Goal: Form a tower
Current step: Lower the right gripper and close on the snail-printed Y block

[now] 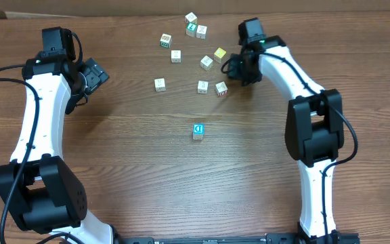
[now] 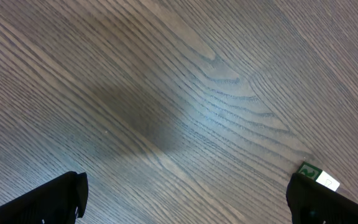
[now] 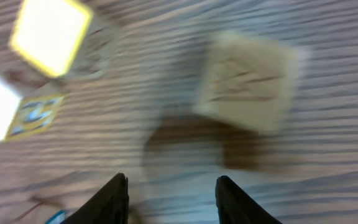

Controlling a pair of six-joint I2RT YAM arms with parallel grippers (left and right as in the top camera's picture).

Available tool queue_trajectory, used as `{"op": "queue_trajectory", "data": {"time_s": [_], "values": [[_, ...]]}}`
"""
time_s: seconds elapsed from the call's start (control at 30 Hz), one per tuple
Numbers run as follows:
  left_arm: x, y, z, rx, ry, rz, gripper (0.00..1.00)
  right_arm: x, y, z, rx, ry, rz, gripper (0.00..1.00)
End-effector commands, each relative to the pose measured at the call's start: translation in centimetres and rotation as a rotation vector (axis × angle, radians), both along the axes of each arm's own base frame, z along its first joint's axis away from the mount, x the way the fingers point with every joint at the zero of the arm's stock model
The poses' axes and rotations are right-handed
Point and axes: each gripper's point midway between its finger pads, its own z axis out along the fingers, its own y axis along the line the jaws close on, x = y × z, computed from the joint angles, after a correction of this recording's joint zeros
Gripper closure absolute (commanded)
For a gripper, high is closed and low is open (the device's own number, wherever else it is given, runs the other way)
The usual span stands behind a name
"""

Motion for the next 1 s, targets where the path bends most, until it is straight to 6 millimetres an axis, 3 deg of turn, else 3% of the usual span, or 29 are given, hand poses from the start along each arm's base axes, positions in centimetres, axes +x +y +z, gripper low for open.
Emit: {"op": "queue_trajectory", "data": {"time_s": [0.0, 0.13, 0.47, 0.67, 0.97], "values": [[0.5, 0.0, 0.4, 0.002, -0.014, -0.003, 0.00, 0.7, 2.9, 1.7, 0.027, -0.051, 0.069, 0.57], [0.5, 0.0, 0.4, 0.002, -0.014, -0.003, 0.00, -0.4, 5.5, 1.8, 0.014, -0.050, 0.130, 0.57], [0.5, 0.0, 0.4, 0.002, -0.014, -0.003, 0.00, -4.3, 8.0, 0.8, -0.084, 0.030, 0.203, 0.56], [0.5, 0.0, 0.4, 0.002, -0.014, -0.004, 0.00, -3.9, 8.8, 1.0, -0.070, 0.004, 0.212, 0.53], [0.5, 0.0, 0.4, 0.002, -0.015, -0.004, 0.01, -5.8, 13.2, 2.0, 0.182, 0.070, 0.300, 0.55]]}}
